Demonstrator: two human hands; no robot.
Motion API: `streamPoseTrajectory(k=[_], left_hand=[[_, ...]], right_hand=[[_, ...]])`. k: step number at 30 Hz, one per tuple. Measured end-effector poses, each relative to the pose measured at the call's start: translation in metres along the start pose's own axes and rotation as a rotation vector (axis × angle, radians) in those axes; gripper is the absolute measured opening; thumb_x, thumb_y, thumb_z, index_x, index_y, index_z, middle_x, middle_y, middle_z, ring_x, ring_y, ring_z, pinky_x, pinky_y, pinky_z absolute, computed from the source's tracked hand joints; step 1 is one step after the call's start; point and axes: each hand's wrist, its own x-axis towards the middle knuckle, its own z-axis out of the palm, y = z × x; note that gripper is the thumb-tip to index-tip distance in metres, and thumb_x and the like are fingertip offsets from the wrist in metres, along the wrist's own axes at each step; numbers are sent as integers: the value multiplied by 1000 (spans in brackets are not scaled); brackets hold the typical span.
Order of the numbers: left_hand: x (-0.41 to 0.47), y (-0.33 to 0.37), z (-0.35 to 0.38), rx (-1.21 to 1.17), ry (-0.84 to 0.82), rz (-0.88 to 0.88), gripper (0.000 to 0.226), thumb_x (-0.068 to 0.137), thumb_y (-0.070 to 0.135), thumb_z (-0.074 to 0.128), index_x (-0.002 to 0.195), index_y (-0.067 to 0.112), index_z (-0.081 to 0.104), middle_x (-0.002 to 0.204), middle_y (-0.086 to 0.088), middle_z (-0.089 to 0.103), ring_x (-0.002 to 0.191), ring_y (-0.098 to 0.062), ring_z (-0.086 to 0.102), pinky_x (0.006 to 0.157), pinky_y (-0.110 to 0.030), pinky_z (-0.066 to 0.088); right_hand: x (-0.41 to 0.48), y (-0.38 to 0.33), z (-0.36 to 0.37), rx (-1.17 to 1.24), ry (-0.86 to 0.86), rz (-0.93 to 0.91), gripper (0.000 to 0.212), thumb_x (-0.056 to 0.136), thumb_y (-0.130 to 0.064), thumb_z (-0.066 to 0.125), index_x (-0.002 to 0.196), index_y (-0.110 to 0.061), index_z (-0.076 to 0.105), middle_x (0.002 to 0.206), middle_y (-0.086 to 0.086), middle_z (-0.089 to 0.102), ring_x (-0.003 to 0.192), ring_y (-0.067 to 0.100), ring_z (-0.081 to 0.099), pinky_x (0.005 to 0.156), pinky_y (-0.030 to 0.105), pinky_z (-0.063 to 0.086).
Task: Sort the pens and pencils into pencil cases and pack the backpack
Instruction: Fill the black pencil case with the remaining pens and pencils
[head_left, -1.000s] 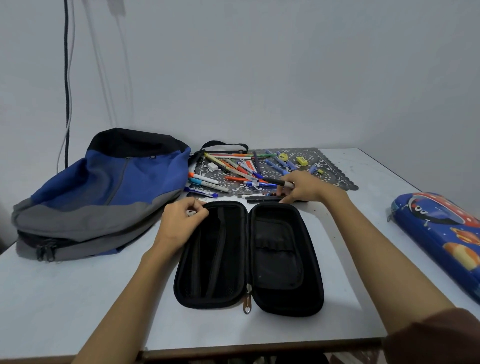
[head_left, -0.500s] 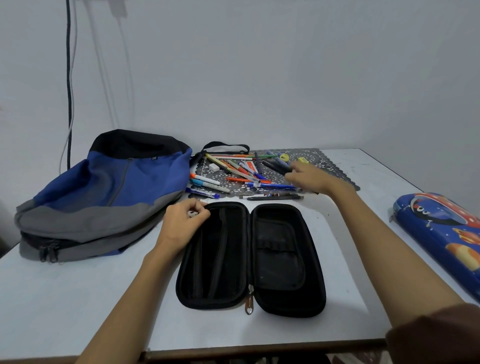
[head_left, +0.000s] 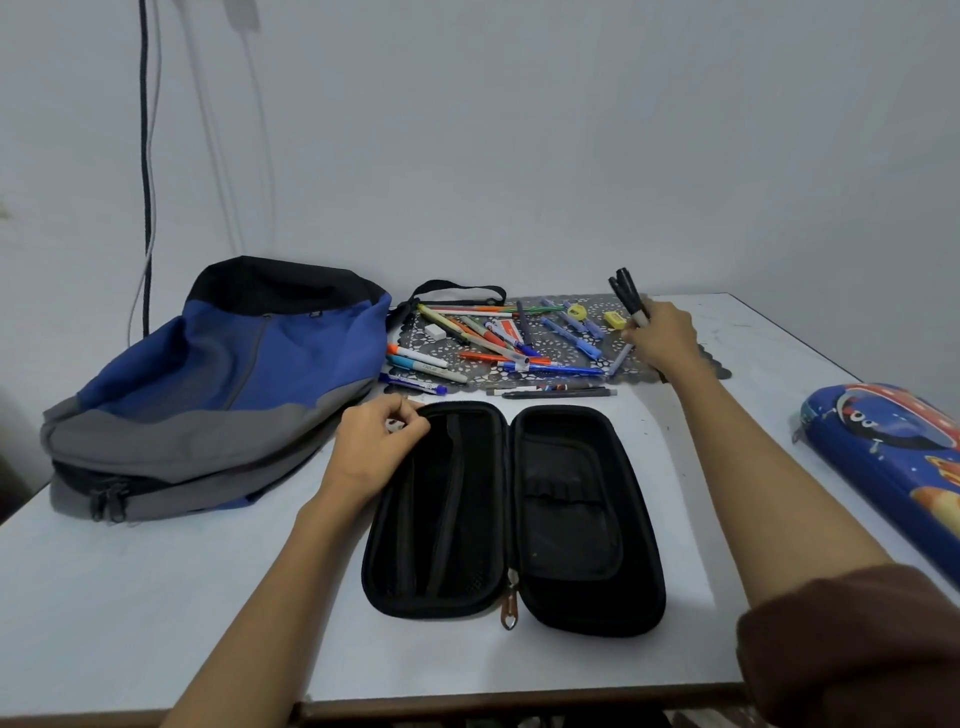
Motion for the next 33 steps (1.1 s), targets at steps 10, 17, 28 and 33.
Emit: streamPoseTrajectory(k=[10,17,28,33], left_hand=[[3,-2,-1,12,-28,18,17,79,16,70,65,16,62,89,2,72,96,-8,63,83,-30,47],[3,-1,-1,42,-20,29,16,81,13,69,66,14,63,80,3,69,88,-4,61,77,-26,43],[6,-4,0,39,-18,50,18,80,13,69,64,17,62,83,6,70,91,-1,62,73,-23,44],[5,-2,0,34,-29,50,13,73,28,64,64,18,61,78,4,69,84,-4,62,68,-22,42]], right_hand=[[-7,7,20,-48,-74,158,15,93,-16,55,100,-5,60,100,17,66,93,36,64,77,44,54],[-12,-36,40,-187,-122,-79,20,96,-20,54,96,-3,64,92,15,64,85,31,60,68,32,41],[-16,-76,82,-357,-300,-266,18,94,-27,58,91,-9,57,104,13,65,99,32,61,70,33,41],[-14,-75,78,-395,-183,-302,12,94,-12,51,97,-7,61,99,14,66,94,33,62,66,32,38]])
